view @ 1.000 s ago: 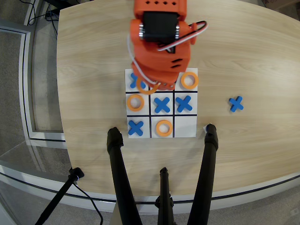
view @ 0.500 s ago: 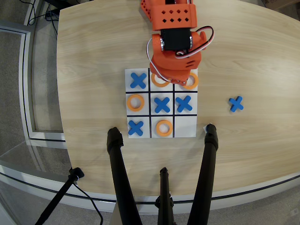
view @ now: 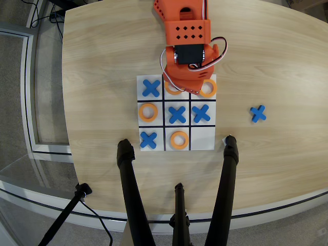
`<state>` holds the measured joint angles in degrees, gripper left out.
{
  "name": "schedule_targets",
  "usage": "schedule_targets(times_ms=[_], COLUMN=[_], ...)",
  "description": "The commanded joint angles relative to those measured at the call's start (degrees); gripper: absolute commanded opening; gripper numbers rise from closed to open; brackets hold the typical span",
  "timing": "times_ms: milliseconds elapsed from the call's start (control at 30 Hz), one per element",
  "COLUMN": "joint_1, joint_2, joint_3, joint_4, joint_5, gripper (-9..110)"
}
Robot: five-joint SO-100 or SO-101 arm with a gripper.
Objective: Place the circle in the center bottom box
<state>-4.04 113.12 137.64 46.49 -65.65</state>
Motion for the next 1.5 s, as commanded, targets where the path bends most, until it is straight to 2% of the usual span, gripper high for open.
schedule_targets(times_ms=[0, 1467], joint_1=[-0.53, -1.85], joint_2=[-0.88, -7.12], joint_3=[0.00, 0.79], joint_4=[-1.49, -5.27], joint_5=[0.18, -0.70], gripper=[0, 0])
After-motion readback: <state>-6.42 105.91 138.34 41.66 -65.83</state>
